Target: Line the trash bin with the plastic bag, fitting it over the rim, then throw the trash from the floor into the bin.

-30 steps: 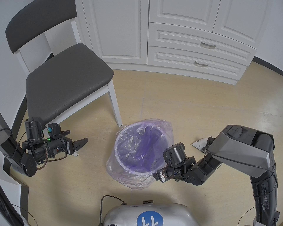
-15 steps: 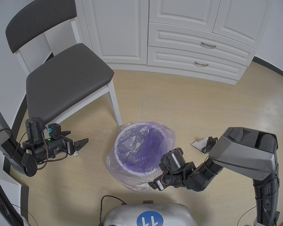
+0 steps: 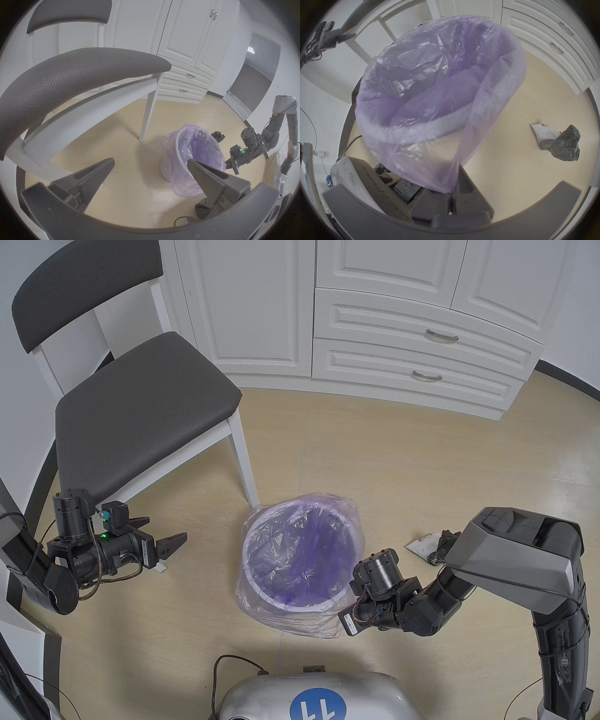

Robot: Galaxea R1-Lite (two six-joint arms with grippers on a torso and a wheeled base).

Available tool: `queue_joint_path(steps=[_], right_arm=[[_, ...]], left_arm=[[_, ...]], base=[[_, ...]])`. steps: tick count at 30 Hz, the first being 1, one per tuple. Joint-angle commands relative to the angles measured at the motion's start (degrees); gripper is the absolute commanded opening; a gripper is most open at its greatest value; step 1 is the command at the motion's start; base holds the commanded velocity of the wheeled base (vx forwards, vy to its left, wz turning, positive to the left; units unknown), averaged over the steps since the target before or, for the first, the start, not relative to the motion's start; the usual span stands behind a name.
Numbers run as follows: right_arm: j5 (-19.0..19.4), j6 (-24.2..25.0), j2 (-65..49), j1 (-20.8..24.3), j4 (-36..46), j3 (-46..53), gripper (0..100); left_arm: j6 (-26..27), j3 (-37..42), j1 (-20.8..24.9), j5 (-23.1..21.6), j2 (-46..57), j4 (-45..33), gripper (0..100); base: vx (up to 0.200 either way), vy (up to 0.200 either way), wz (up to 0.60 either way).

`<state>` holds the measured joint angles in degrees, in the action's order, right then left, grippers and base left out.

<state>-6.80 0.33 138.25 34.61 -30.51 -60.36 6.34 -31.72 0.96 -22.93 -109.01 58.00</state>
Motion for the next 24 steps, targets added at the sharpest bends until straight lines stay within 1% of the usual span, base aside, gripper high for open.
queue_joint_path(steps=[1,7,10,12,17,24], right_arm=[[0.0,0.1,0.4,-2.9,-1.1,-0.1,0],[0.1,-0.1,2.9,-5.4,-4.9,-1.0,0],[0.1,-0.1,3.7,-6.0,-5.0,-1.4,0],[0.1,-0.1,5.8,-7.1,-5.0,-2.9,0],[0.1,0.0,7.9,-7.8,-4.9,-5.5,0],[1.5,0.2,8.8,-8.3,-3.4,-8.6,0]], left_arm=[[0.0,0.0,0.0,0.0,-0.2,0.0,100],[0.0,-0.1,0.0,0.1,-0.3,0.0,100],[0.0,-0.1,0.0,0.1,-0.3,0.0,100],[0.0,-0.2,0.0,0.1,-0.5,0.0,100],[0.0,-0.4,0.0,0.1,-1.1,0.1,100],[0.0,-1.0,0.2,0.1,-2.7,0.1,100]], base=[[0.0,0.0,0.0],[0.0,0.0,0.0],[0.0,0.0,0.0],[0.0,0.0,0.0],[0.0,0.0,0.0],[0.0,0.0,0.0]])
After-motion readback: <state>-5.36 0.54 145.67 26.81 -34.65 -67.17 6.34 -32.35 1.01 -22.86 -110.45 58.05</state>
